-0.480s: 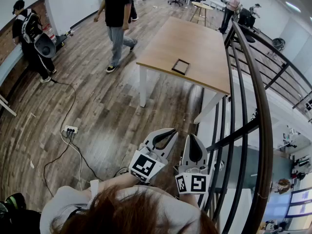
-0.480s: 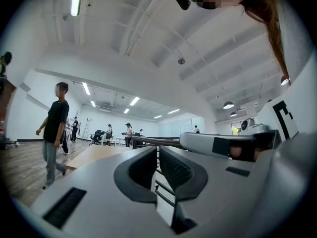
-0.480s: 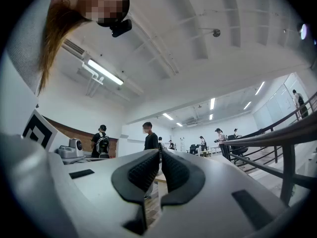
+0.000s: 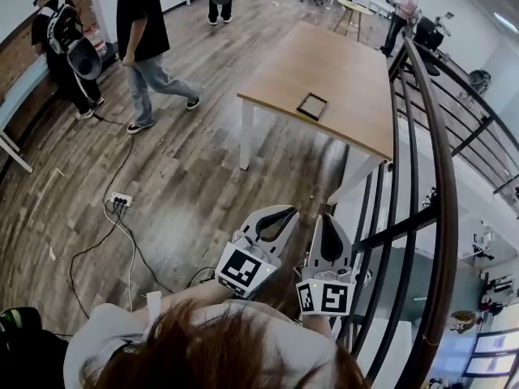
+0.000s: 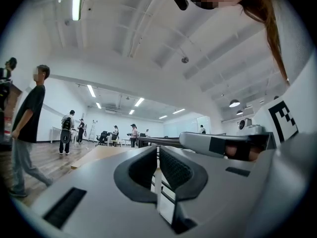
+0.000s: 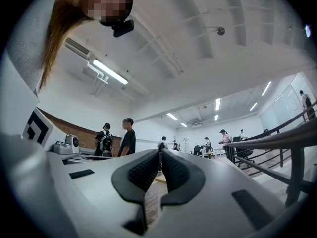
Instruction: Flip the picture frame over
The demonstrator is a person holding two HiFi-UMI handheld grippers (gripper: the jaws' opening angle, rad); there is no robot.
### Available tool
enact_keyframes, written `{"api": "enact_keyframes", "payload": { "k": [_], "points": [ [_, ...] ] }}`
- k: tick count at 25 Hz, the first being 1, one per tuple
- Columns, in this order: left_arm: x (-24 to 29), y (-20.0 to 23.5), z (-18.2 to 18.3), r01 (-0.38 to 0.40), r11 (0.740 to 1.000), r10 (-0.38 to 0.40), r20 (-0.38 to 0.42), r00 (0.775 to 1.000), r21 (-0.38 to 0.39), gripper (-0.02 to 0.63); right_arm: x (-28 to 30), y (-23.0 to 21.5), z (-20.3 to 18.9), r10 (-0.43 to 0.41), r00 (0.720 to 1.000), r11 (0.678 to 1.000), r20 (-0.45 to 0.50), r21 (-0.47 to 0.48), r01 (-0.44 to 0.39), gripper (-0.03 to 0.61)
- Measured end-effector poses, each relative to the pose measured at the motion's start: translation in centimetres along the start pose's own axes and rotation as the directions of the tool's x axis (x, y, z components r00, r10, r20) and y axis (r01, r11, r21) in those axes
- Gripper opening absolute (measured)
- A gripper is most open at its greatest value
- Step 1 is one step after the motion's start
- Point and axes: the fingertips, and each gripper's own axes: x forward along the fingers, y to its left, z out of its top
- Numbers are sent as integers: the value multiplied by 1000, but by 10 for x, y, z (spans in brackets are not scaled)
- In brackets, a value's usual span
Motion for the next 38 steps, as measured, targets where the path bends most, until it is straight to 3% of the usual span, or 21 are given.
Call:
{"api": "enact_keyframes", "payload": {
  "k": [6,11,16,28,38],
  "points": [
    [28,32,-7,-17,1000,17,-14,1000,-8,20,35,-12,-10,-2,1000,1000,-8,-4,2,23],
    [53,85,-36,-21,999,21,-20,1000,-24,20,85,-16,-47,-17,1000,1000,-22,6,17,23],
    [129,138,-34,-12,999,11,-36,999,-32,20,165,-62,-54,-34,999,999,-40,13,34,23],
    [267,266,-26,23,1000,-23,-21,1000,2,20,342,-121,-72,-53,999,999,-10,-1,53,23],
    [319,282,-35,28,999,-29,-44,999,-23,20,381,-160,-79,-50,998,998,-44,-32,48,23]
  ]
}}
